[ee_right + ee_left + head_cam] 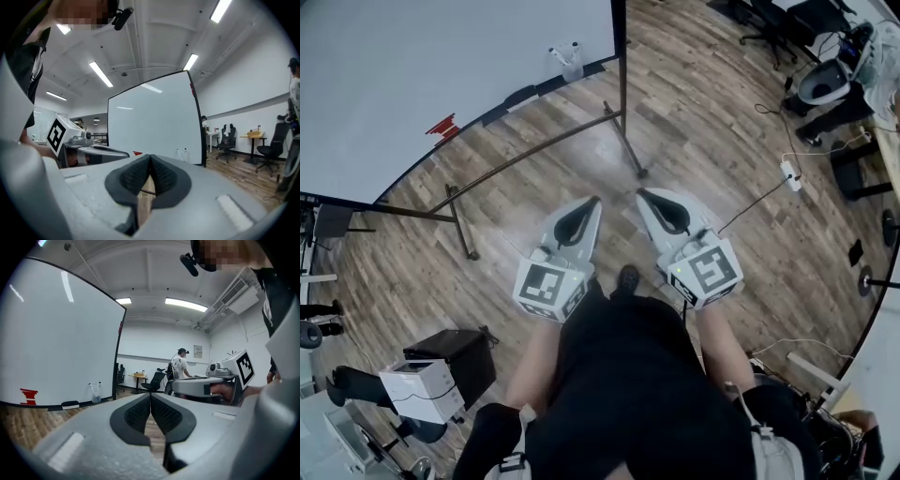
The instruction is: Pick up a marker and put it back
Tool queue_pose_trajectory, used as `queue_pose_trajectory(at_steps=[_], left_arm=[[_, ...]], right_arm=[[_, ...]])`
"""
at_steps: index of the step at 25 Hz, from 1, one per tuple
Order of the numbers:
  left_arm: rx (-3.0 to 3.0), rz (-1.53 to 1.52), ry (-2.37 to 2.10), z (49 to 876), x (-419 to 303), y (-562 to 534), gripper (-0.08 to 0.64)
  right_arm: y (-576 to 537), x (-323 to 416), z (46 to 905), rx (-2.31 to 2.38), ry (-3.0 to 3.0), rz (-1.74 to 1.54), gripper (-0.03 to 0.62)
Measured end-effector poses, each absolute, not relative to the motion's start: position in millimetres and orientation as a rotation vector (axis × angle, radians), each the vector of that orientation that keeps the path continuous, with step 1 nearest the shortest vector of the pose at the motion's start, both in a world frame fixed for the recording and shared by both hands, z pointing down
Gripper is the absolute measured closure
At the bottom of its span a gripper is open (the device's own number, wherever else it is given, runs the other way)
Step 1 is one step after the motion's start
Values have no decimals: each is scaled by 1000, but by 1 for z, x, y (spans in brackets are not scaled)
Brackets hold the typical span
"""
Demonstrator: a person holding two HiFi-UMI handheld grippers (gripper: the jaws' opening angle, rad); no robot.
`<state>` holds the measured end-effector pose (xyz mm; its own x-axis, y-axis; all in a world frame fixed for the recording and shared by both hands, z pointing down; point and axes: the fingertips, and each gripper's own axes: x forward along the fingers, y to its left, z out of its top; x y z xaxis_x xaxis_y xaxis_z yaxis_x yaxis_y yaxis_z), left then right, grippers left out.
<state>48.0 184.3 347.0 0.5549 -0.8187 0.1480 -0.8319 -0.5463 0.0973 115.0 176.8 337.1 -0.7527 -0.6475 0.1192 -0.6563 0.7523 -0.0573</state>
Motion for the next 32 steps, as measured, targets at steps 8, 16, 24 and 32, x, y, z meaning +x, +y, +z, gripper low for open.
queue_pose_trajectory(at_steps=[8, 16, 24, 32], left_arm=[[2630, 123, -1388, 353, 24, 173, 548], [2680, 102, -1276, 356, -14, 133, 548], [2713, 58, -1192, 353, -77, 96, 548], [2743, 55, -1084, 365, -130, 57, 548]], right_arm=[[161, 97, 345, 1094, -2836, 198, 592], [125, 58, 337, 1207, -2784, 203, 592], [94, 4, 336, 1357, -2694, 248, 592], [58, -43, 349, 1475, -2647, 314, 592]])
